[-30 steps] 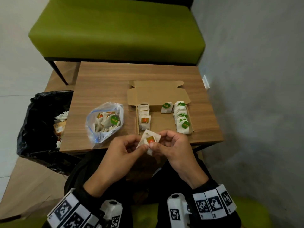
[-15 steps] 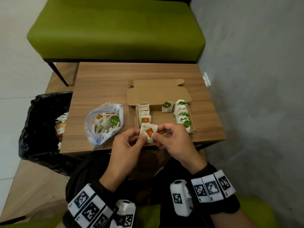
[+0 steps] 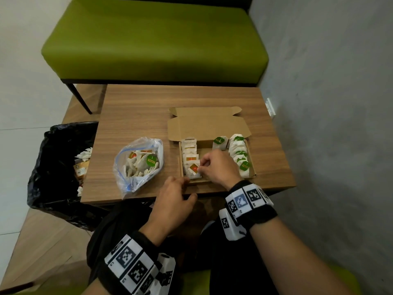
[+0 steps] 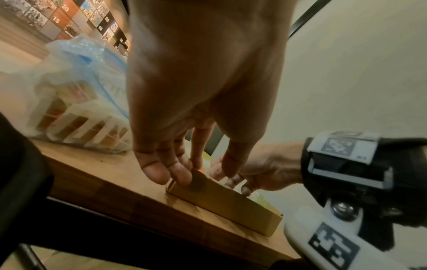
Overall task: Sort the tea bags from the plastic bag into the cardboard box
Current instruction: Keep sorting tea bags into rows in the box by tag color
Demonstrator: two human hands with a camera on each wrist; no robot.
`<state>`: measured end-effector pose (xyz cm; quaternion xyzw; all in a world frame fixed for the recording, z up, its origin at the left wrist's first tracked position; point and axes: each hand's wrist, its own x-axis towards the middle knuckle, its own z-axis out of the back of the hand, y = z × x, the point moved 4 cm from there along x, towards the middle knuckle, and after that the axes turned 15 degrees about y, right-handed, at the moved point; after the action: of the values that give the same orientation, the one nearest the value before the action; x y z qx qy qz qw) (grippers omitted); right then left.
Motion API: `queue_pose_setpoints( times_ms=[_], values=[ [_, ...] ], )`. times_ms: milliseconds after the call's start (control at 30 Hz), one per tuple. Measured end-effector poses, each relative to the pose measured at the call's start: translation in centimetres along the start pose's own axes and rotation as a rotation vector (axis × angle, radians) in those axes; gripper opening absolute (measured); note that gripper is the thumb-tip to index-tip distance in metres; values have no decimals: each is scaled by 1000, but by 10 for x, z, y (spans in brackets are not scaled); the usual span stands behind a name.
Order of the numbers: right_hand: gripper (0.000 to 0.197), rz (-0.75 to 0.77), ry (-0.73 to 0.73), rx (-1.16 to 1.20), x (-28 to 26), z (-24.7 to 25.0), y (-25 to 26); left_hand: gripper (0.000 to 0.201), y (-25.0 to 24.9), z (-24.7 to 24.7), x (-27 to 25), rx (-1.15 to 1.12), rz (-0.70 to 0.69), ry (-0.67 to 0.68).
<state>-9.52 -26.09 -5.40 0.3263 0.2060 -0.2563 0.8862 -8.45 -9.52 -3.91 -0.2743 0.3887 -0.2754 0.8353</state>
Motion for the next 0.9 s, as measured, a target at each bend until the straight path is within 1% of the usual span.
queue_pose_setpoints(
  times_ms=[67, 233, 300, 433, 567, 700, 800, 900],
  values=[
    [7, -23, -49, -3, 3, -2, 1, 52, 0, 0, 0, 8, 2, 11],
    [7, -1, -127, -22, -1, -4, 5, 52, 2, 1, 1, -5, 9, 18],
    [13, -5, -108, -55, -1, -2, 3, 52, 1, 2, 2, -6, 5, 23],
    [26, -6, -24, -132, 0, -3, 5, 49, 2, 2, 3, 12, -17, 17],
    [23, -5, -65, -180, -1, -8, 8, 47, 2, 1, 3, 52, -33, 38],
    [22, -10, -121, -167, 0, -8, 12, 45, 3, 5, 5, 69, -42, 48],
    [28, -17, -133, -167, -1, -9, 12, 44, 3, 6, 6, 76, -35, 57],
    [32, -45, -111, -199, -3, -9, 8, 44, 3, 7, 6, 78, -38, 57]
  ],
)
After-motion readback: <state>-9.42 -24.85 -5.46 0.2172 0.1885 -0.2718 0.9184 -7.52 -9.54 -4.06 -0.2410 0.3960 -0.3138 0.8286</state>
